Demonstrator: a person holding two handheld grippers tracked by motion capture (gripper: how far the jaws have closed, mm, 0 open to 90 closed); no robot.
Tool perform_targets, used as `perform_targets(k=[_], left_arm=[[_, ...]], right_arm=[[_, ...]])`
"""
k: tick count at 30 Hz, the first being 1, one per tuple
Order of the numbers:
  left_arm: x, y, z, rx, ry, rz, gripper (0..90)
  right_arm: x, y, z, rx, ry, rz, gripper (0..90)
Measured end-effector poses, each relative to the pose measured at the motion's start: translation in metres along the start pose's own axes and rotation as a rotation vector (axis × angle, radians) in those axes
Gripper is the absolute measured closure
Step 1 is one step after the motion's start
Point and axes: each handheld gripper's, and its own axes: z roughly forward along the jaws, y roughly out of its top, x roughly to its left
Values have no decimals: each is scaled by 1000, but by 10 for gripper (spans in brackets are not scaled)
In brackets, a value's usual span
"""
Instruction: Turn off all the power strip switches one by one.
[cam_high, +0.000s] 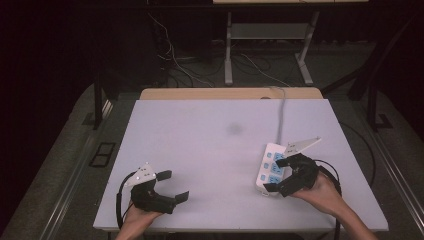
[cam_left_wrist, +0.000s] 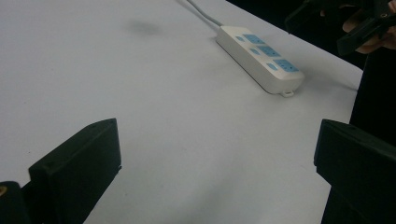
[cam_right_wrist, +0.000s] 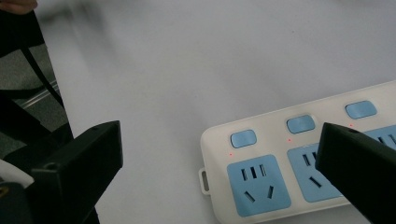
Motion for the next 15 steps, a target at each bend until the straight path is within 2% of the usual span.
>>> perform_targets(k=[11, 14, 15], left_arm=[[0, 0, 1, 3, -1, -1, 0], [0, 0, 0, 2, -1, -1, 0], [0, 0, 1, 1, 0, -1, 0]], right_arm=[[-5, 11, 9, 51, 10, -20, 6], [-10, 12, 12, 53, 14, -24, 97], [-12, 12, 12, 48, 21, -28, 155]])
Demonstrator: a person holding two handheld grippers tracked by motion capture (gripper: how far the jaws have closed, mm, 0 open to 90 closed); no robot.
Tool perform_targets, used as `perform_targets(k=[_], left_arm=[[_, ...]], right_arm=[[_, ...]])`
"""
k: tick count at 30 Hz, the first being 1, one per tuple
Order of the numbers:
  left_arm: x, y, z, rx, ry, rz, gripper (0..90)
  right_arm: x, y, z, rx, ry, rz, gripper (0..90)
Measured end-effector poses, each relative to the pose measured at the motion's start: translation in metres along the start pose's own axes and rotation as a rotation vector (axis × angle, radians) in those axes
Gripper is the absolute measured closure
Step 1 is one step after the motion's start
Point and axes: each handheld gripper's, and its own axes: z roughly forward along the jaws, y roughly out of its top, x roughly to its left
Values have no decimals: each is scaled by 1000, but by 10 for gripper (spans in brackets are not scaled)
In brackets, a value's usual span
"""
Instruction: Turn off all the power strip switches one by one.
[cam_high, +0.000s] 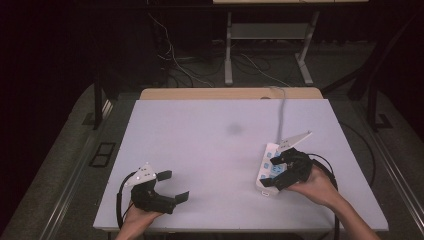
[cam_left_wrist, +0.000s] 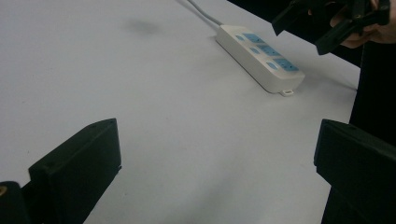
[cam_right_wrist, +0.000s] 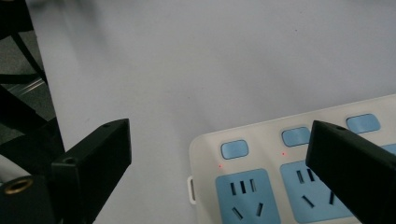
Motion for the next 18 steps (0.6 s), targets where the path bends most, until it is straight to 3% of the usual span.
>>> perform_targets(k=[2, 3, 6, 8, 13, 17, 18], left_arm=[[0, 0, 0, -1, -2, -3, 0], [0, -1, 0, -3, -5, -4, 0], [1, -2, 1, -6, -10, -7, 0], [1, -2, 1, -6, -10, -8, 0], [2, -2, 3, -6, -9, -1, 0], [2, -2, 5, -4, -12, 0, 0], [2, -2, 5, -1, -11, 3, 0]], right_arm=[[-1, 0, 0, -5, 0, -3, 160], [-3, 1, 0, -8, -3, -1, 221], [-5, 1, 0, -15, -8, -5, 279], [-9, 1, 1, -13, -6, 2, 410], [-11, 1, 5, 8, 2, 5, 538], [-12, 2, 9, 22, 13, -5, 708], [-12, 2, 9, 22, 13, -5, 708]])
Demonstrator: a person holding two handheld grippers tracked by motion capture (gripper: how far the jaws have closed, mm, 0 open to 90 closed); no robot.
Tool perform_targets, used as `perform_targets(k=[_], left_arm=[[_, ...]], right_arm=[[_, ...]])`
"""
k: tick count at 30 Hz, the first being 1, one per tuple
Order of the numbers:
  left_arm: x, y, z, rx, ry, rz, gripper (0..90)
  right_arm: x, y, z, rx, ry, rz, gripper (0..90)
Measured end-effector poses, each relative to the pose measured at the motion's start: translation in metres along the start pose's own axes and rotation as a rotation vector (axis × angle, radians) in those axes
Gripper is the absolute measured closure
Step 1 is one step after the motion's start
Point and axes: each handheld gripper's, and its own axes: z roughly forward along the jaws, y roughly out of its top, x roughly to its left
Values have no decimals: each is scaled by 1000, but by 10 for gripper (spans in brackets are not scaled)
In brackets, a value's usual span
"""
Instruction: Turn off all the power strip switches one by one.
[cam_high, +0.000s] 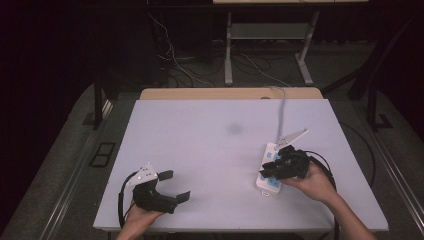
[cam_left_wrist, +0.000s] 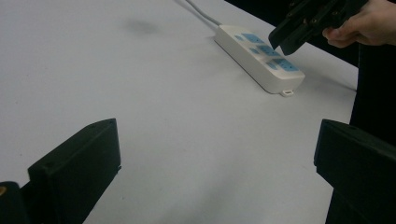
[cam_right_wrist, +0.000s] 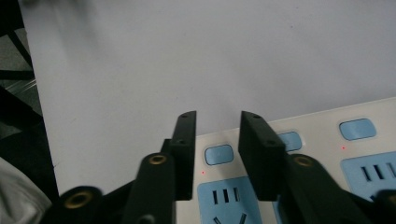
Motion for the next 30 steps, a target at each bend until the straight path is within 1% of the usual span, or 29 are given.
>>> perform_targets(k=[1, 2, 6, 7, 8, 11, 17, 20, 21, 25, 30], left_arm=[[0, 0, 1, 0, -1, 0, 0], [0, 0, 1, 0, 0, 2, 0], [0, 0, 3, -1, -1, 4, 0], [0, 0, 4, 0, 0, 2, 0], [1, 0, 5, 2, 0, 5, 0], [1, -1, 8, 9, -2, 6, 0], [1, -1, 9, 12, -4, 11, 0], [1, -1, 9, 9, -3, 8, 0], [1, -1, 9, 9, -2, 8, 0], [1, -1, 8, 7, 0, 8, 0], [1, -1, 8, 6, 1, 10, 0]], right_arm=[[0, 0, 1, 5, 3, -1, 772], [0, 0, 1, 5, 3, -1, 772], [-1, 0, 4, 16, 3, -2, 896], [-1, 0, 4, 16, 3, -2, 896], [-1, 0, 6, 30, 1, -4, 896], [-2, 0, 8, 44, 0, -5, 897], [-2, 1, 13, 49, 3, -3, 897], [-2, -1, 18, 72, -1, 5, 897], [-3, -2, 18, 67, 1, 1, 898], [-3, -4, 17, 53, 5, 17, 898], [-2, -5, 17, 53, -1, 4, 900]])
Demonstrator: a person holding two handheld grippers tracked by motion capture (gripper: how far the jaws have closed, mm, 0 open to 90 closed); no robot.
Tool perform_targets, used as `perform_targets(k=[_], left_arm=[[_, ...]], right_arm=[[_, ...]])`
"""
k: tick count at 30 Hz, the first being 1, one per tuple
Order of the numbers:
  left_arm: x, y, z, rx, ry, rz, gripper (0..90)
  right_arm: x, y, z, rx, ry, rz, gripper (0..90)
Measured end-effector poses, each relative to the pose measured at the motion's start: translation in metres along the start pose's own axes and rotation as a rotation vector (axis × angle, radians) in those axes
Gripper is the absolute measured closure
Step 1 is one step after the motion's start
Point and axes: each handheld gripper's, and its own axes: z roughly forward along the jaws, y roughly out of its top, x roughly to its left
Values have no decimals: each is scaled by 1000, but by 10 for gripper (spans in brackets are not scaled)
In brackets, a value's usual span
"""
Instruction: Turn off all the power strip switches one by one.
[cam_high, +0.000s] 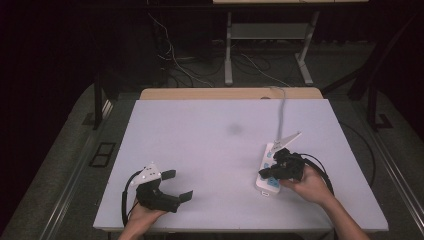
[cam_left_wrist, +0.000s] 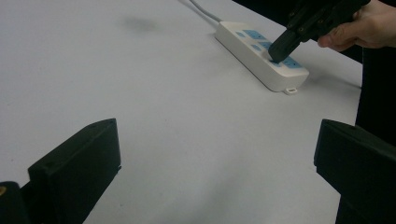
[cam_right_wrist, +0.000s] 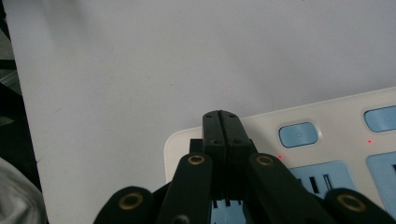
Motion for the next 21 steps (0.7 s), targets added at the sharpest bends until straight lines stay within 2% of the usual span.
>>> perform_targets(k=[18, 21], left_arm=[[-1, 0, 0, 1, 1, 1, 0], [0, 0, -1, 1, 4, 0, 0]], right_arm=[[3, -3, 2, -20, -23, -25, 900], [3, -3, 1, -17, -17, -16, 900]])
